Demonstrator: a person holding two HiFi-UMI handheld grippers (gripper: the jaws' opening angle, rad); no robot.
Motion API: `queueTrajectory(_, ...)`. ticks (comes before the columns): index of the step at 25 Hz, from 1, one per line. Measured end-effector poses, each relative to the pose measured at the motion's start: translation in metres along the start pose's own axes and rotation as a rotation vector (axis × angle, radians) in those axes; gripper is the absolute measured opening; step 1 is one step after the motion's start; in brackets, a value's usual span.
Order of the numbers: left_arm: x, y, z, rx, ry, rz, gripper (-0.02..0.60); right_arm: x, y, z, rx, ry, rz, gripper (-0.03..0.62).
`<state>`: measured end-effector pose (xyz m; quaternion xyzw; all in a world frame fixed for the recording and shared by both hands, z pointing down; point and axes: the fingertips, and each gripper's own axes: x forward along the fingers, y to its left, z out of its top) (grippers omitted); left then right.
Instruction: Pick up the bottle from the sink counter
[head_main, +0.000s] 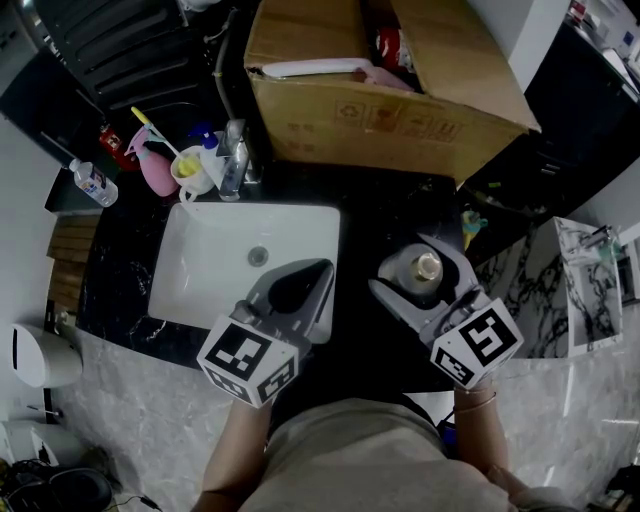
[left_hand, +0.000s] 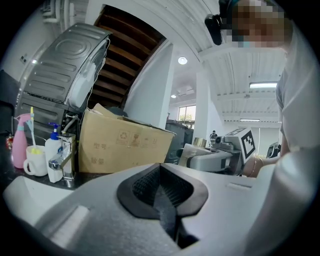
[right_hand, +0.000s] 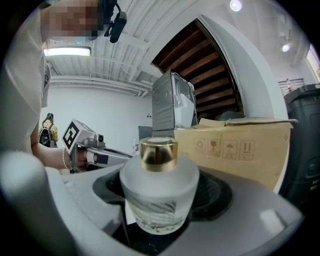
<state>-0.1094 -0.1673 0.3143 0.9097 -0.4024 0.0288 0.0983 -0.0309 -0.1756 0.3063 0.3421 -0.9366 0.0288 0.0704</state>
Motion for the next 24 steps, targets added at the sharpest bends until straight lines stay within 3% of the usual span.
queueTrajectory(24,0.0017,0.0008,-0.0050,0.003,0.020,-0.012,0.005,0.0006,-0.0010,-0.0041,-0.017,0.024,0.001,0.335)
